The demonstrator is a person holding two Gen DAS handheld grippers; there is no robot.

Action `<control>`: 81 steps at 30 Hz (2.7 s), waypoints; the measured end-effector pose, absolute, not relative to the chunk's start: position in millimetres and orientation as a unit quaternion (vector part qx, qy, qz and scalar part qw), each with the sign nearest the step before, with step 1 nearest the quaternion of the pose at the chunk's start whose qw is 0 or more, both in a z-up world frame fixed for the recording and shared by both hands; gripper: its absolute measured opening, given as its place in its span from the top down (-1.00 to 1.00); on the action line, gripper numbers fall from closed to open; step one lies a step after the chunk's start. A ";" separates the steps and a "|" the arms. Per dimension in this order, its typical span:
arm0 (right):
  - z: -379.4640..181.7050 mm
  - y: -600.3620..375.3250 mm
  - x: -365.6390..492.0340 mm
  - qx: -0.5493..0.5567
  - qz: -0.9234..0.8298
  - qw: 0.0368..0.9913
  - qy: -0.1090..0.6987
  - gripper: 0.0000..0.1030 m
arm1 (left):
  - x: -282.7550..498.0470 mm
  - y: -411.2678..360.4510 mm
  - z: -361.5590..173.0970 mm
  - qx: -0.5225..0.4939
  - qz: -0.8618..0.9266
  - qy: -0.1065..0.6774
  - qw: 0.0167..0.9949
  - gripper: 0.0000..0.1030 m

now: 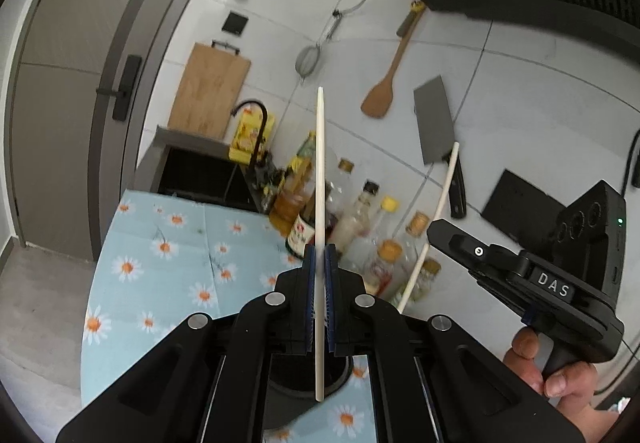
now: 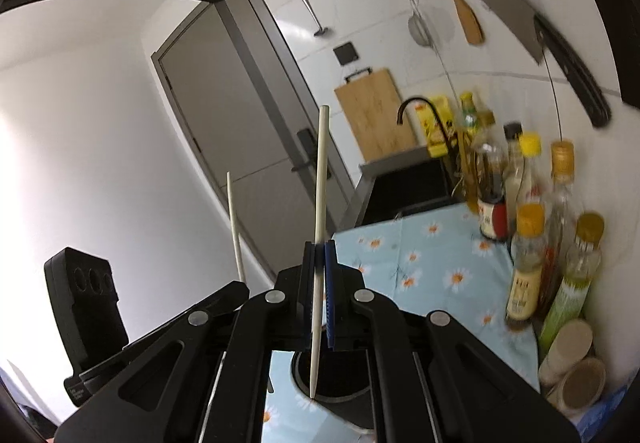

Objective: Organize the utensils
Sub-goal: 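Lower the chopstick into the black holder and open the right gripper, then move the open right gripper back down to the chopsticks on the table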

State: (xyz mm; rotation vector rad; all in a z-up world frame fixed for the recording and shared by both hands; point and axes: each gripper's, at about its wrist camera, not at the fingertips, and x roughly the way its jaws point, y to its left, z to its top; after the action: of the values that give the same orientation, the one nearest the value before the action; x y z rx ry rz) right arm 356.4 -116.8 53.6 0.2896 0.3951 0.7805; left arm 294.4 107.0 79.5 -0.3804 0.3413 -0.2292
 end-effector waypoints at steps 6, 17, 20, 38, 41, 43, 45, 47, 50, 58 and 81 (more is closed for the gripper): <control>50.1 -104.7 362.7 0.121 0.361 0.910 0.162 0.89 | 307.7 107.8 67.8 -0.189 -0.107 0.149 0.965 0.93; 23.9 -86.0 372.7 0.096 0.355 0.909 0.195 0.80 | 318.2 101.3 43.4 -0.180 -0.096 0.178 0.963 0.91; 20.0 -84.2 376.5 0.089 0.343 0.912 0.205 0.68 | 319.1 101.5 39.9 -0.184 -0.087 0.185 0.961 0.91; 27.6 -115.7 357.2 0.127 0.333 0.907 0.223 0.27 | 292.0 93.9 52.2 -0.154 -0.101 0.200 0.962 0.61; 29.2 -120.6 345.3 0.123 0.335 0.905 0.229 0.27 | 282.7 91.1 54.5 -0.144 -0.105 0.206 0.962 0.61; 29.0 -125.2 338.1 0.122 0.334 0.904 0.236 0.27 | 273.3 88.2 54.9 -0.134 -0.112 0.214 0.961 0.61; 27.0 -130.2 331.3 0.121 0.331 0.901 0.253 0.27 | 265.9 85.2 53.4 -0.124 -0.115 0.224 0.960 0.61; 24.4 -135.2 323.7 0.122 0.326 0.896 0.276 0.27 | 256.7 82.6 50.1 -0.115 -0.118 0.236 0.958 0.61; 20.0 -142.6 311.6 0.125 0.318 0.890 0.301 0.27 | 244.6 81.8 45.2 -0.110 -0.111 0.258 0.953 0.61; -4.0 -157.4 285.7 0.134 0.292 0.867 0.381 0.27 | 219.5 85.4 36.1 -0.104 -0.118 0.296 0.942 0.61; -115.5 -170.4 242.8 0.165 0.171 0.781 0.577 0.29 | 181.1 110.2 -49.9 -0.104 -0.135 0.453 0.875 0.61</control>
State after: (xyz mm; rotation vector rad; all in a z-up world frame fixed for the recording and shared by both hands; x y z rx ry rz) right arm 242.8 -170.4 -115.5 0.3564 1.2469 0.3691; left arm 181.1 110.2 -49.9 -0.2165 0.9466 -0.2823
